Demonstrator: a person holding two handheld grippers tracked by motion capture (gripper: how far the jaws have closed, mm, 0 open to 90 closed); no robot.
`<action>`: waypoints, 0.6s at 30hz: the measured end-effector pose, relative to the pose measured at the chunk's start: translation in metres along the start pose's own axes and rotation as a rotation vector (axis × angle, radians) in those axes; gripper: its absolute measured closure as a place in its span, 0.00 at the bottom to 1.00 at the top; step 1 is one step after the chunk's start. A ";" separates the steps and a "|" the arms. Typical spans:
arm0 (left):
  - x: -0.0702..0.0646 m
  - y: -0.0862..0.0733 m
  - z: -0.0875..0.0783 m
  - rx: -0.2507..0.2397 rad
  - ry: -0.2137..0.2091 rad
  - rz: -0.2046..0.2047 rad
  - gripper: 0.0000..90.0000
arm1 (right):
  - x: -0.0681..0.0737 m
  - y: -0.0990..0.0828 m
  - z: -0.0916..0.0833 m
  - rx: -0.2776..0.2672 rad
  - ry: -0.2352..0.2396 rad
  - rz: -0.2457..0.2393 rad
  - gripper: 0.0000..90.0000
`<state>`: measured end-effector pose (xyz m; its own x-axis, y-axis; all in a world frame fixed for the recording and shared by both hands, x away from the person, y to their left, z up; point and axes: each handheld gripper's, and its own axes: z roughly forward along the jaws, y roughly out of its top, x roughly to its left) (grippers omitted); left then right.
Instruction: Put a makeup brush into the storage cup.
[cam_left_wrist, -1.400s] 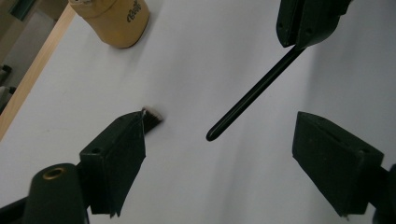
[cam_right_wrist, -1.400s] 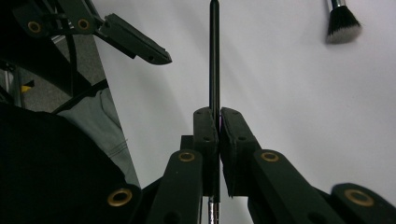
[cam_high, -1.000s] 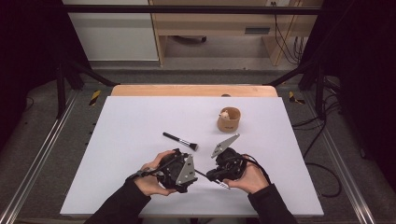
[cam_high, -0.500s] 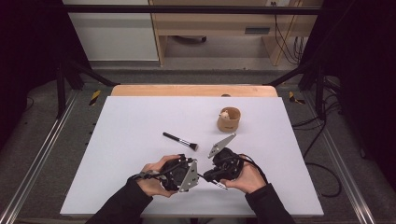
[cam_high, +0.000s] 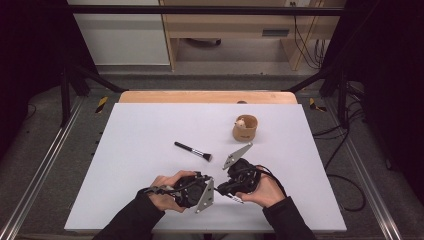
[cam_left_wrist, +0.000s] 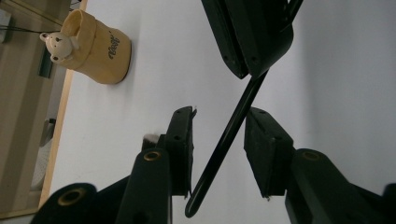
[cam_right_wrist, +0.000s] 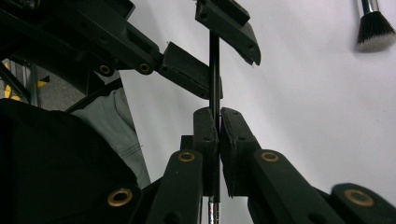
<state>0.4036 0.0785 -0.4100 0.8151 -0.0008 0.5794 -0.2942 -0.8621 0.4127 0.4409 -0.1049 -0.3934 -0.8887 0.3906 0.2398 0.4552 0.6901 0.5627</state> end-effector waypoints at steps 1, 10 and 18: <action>-0.001 0.000 0.000 0.008 -0.003 0.013 0.74 | 0.000 0.000 0.000 0.004 0.001 -0.005 0.95; -0.003 0.000 0.002 0.036 -0.028 0.069 0.86 | 0.000 0.000 0.000 0.010 0.003 -0.011 0.95; -0.006 0.000 0.004 0.032 -0.058 0.088 0.92 | 0.001 0.000 0.000 0.001 0.006 -0.013 0.94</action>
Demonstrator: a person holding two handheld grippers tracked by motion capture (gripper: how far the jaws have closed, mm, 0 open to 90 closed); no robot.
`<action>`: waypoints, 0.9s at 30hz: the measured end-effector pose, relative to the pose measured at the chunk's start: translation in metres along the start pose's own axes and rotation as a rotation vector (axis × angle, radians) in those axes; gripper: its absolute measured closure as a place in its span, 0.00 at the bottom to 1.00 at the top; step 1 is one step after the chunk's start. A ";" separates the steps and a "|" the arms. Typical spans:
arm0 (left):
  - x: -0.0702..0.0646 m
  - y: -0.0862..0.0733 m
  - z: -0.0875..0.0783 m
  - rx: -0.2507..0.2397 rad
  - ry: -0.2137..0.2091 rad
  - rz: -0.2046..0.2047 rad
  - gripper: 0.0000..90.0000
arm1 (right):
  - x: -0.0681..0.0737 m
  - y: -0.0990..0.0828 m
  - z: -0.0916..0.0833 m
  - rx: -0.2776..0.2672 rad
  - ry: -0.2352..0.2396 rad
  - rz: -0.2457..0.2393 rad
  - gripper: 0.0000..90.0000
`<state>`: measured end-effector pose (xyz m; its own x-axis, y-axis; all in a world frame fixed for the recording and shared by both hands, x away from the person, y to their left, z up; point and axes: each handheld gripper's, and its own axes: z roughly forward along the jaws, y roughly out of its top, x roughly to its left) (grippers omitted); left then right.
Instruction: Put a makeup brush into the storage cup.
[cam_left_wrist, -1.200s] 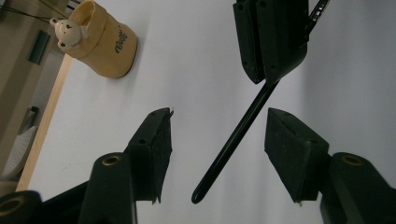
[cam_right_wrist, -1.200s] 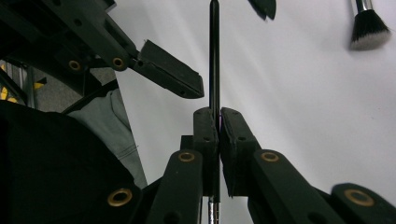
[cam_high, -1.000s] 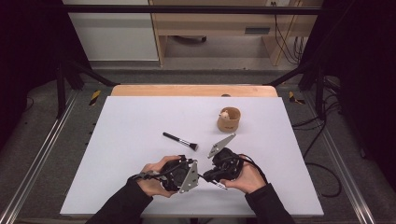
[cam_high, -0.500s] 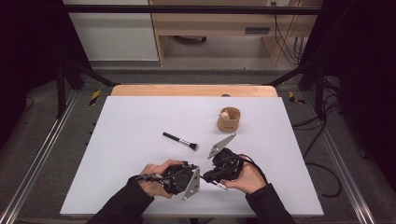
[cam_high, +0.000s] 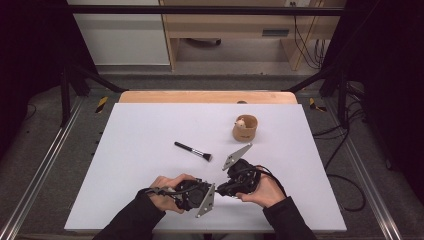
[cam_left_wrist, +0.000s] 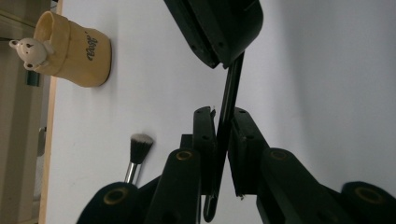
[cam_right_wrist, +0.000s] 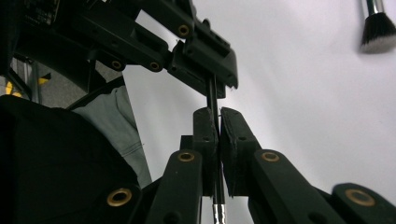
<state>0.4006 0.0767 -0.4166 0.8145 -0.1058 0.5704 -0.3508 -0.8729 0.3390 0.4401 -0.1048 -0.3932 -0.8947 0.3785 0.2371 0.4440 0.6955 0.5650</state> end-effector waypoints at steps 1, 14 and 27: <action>0.000 0.000 0.000 0.002 -0.006 0.002 0.93 | 0.000 0.000 0.000 -0.003 -0.010 0.000 0.94; 0.002 -0.002 -0.001 0.018 -0.038 -0.041 0.95 | -0.001 -0.002 -0.006 -0.065 -0.050 -0.028 0.87; 0.005 -0.018 0.001 0.006 -0.047 -0.214 0.94 | -0.008 -0.018 -0.043 -0.359 -0.234 0.022 0.57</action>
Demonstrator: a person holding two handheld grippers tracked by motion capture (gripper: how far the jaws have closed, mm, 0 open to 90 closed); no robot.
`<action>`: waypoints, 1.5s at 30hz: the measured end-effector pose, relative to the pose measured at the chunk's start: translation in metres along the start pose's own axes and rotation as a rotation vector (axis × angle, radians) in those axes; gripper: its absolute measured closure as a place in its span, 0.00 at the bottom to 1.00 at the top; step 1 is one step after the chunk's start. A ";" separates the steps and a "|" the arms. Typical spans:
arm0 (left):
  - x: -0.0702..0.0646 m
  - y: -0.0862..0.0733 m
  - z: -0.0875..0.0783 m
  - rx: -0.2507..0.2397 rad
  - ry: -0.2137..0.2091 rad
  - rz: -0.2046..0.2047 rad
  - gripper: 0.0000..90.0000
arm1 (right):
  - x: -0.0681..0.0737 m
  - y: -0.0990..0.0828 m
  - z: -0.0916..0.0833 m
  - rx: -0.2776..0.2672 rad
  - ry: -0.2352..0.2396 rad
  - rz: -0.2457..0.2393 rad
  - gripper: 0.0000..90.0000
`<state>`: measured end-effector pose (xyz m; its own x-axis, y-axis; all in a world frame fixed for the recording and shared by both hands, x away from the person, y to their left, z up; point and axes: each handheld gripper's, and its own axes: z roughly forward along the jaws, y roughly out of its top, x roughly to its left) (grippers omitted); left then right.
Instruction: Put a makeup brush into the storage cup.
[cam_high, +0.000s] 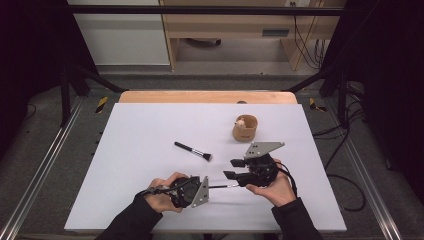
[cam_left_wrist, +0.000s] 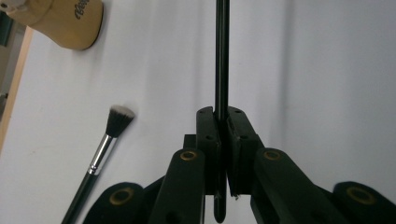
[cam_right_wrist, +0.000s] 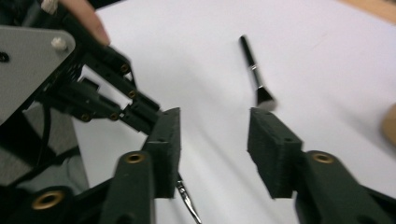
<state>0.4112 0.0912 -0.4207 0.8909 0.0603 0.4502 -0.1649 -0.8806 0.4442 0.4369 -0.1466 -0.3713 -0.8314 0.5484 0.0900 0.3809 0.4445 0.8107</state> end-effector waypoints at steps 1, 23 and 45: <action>0.000 -0.001 0.000 -0.002 0.000 -0.011 0.94 | 0.000 0.000 0.000 0.000 0.000 0.000 0.57; 0.002 -0.024 -0.002 -0.112 -0.004 -0.341 0.94 | -0.012 -0.028 -0.024 -0.161 -0.131 0.105 0.20; 0.000 -0.030 -0.005 -0.217 0.054 -0.638 0.94 | -0.010 -0.036 -0.017 -0.222 -0.124 0.195 0.17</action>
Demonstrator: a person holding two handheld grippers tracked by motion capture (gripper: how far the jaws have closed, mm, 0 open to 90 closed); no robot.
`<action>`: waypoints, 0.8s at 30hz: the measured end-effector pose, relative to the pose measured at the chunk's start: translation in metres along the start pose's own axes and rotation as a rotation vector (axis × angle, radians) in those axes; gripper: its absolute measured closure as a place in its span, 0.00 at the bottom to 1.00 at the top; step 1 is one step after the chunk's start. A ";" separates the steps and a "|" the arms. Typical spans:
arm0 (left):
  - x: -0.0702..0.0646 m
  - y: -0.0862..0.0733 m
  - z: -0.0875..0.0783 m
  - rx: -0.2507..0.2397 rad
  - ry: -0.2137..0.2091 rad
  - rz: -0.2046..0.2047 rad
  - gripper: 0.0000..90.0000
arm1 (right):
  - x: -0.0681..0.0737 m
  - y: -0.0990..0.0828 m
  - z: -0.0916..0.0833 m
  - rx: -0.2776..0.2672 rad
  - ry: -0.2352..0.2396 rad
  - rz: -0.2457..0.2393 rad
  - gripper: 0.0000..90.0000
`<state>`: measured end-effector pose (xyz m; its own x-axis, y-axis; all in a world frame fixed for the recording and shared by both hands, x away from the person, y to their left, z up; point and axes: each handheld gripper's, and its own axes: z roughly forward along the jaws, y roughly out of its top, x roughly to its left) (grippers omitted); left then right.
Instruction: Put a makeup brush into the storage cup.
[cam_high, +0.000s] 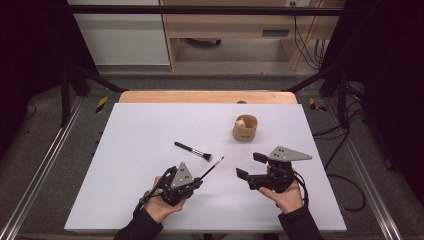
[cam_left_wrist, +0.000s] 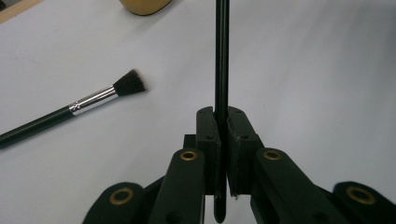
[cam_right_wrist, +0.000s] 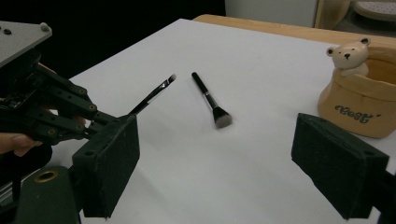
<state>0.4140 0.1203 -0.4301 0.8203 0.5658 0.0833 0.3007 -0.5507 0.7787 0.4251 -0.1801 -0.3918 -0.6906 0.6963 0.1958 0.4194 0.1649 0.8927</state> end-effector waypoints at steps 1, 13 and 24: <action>0.000 0.000 0.000 -0.002 0.004 -0.009 0.94 | 0.000 -0.001 0.001 0.000 0.001 0.001 0.18; -0.003 0.001 0.002 -0.023 0.049 -0.080 0.94 | 0.008 -0.004 0.015 -0.014 0.012 0.043 0.18; -0.008 0.006 0.008 -0.044 0.079 -0.135 0.94 | 0.013 -0.006 0.026 -0.027 0.029 0.069 0.20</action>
<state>0.4134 0.1079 -0.4315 0.7324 0.6805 0.0232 0.3826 -0.4395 0.8127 0.4290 -0.1536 -0.4055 -0.6780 0.6843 0.2684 0.4505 0.0984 0.8873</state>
